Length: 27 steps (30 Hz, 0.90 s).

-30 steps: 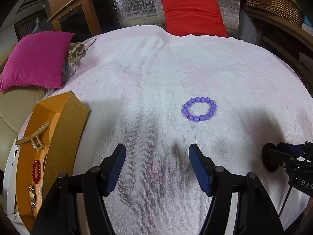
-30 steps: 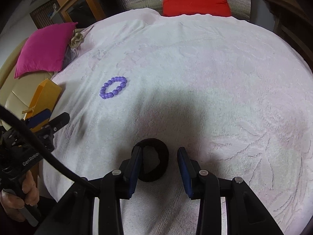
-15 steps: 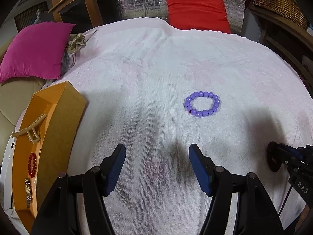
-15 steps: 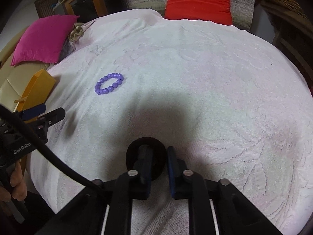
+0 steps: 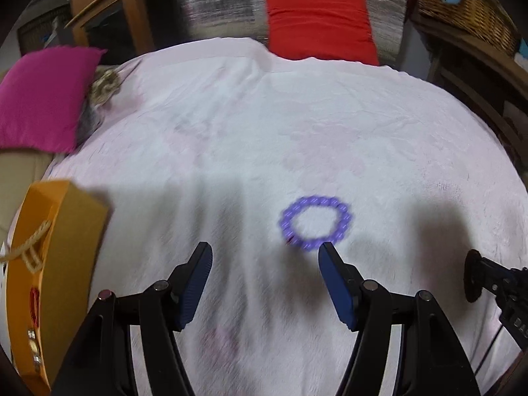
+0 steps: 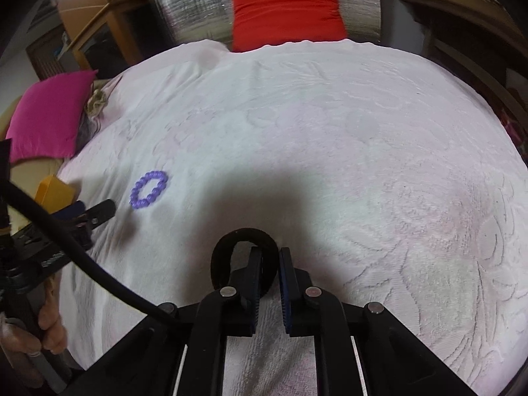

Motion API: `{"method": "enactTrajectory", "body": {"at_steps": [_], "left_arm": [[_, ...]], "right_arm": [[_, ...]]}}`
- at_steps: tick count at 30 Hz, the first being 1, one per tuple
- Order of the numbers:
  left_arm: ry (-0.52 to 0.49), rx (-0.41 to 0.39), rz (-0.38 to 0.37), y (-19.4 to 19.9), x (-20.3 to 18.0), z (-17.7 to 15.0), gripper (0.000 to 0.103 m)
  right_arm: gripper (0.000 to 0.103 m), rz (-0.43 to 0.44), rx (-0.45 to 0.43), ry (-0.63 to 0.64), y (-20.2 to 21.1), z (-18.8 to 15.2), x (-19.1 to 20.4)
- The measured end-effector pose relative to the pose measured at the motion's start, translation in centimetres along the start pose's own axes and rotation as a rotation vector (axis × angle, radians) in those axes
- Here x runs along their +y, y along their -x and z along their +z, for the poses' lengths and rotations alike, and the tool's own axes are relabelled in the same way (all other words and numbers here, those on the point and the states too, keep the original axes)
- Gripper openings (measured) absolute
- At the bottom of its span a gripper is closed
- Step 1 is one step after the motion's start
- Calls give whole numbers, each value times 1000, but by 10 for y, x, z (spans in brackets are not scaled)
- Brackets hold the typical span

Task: Organize jewelry
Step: 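Grasp the purple beaded bracelet with the left tool while the right tool grasps the black hair tie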

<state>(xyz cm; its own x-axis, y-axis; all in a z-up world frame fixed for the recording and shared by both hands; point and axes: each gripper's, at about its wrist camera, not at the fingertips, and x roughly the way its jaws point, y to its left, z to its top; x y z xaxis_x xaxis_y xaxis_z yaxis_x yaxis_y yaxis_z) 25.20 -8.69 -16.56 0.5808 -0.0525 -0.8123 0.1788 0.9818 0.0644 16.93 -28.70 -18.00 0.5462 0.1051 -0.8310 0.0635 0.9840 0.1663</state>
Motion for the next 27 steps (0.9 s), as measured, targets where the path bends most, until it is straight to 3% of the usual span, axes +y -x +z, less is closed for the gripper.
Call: {"method": "enactTrajectory", "body": {"at_steps": [7, 11, 14, 24, 27], "left_arm": [[-57, 27, -61, -23, -18, 13, 68], [-48, 73, -152, -33, -22, 20, 68], [-41, 108, -124, -45, -24, 21, 69], [46, 128, -182, -62, -14, 27, 74], [28, 107, -191, -58, -16, 25, 62]], "right_arm": [[11, 22, 18, -55, -5, 6, -11], [11, 37, 40, -78, -12, 7, -12], [11, 39, 38, -76, -12, 6, -11], [11, 50, 44, -101, -14, 4, -13], [11, 50, 44, -105, -13, 4, -13]]}}
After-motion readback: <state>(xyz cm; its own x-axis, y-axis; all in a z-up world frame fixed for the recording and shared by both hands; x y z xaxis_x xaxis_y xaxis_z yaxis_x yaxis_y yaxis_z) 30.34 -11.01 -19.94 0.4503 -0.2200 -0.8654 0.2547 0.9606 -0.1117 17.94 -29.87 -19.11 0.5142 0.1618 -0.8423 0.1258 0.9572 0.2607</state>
